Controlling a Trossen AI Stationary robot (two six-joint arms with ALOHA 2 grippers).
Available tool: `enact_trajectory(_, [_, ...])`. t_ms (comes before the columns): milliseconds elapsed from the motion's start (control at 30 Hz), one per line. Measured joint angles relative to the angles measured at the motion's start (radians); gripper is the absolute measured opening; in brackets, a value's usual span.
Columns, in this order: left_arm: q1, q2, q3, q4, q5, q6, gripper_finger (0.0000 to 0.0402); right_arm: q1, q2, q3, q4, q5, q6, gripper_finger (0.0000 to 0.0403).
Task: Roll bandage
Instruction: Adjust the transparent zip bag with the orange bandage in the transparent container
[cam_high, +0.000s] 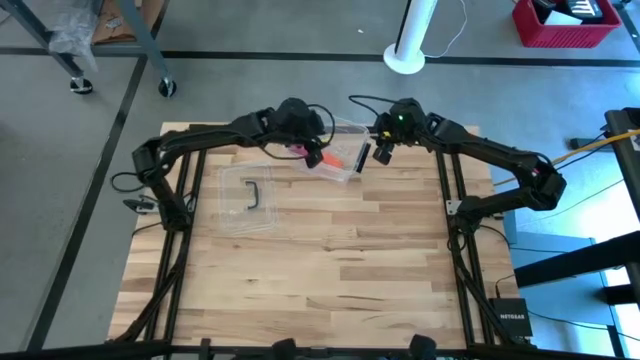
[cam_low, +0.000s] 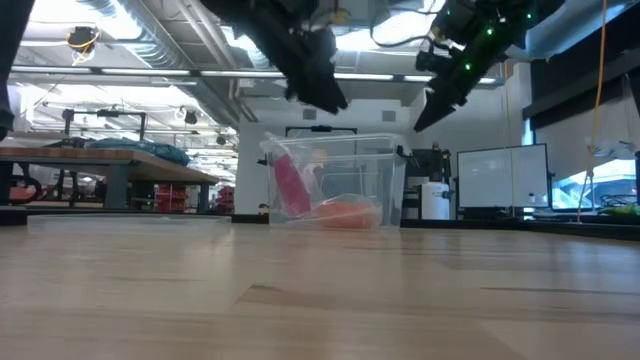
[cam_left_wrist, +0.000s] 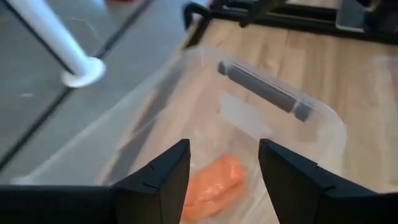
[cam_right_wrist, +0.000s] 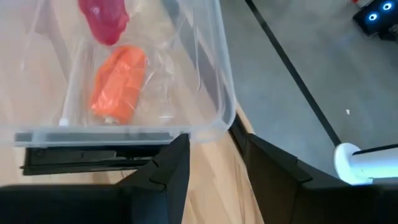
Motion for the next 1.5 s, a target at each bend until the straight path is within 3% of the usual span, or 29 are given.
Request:
enact_trajectory(133, [0.034,0.083,0.052,0.007,0.094,0.014,0.0182,0.000,0.000,-0.056,0.073,-0.022,-0.003,0.0154])
enact_trajectory(533, [0.082,0.341,0.271,-0.055,0.087,-0.011,0.0182,0.000,0.000,-0.140,0.157,-0.042,0.044,0.0154])
enact_trajectory(1167, [0.087,0.469,0.282,-0.107,0.121,-0.017,0.0182,0.000,0.000,-0.198,0.213,-0.042,0.088,0.0154])
enact_trajectory(1500, [0.090,0.501,0.282,-0.152,0.155,0.112,0.0182,0.000,0.000,-0.198,0.214,-0.042,0.089,0.0154])
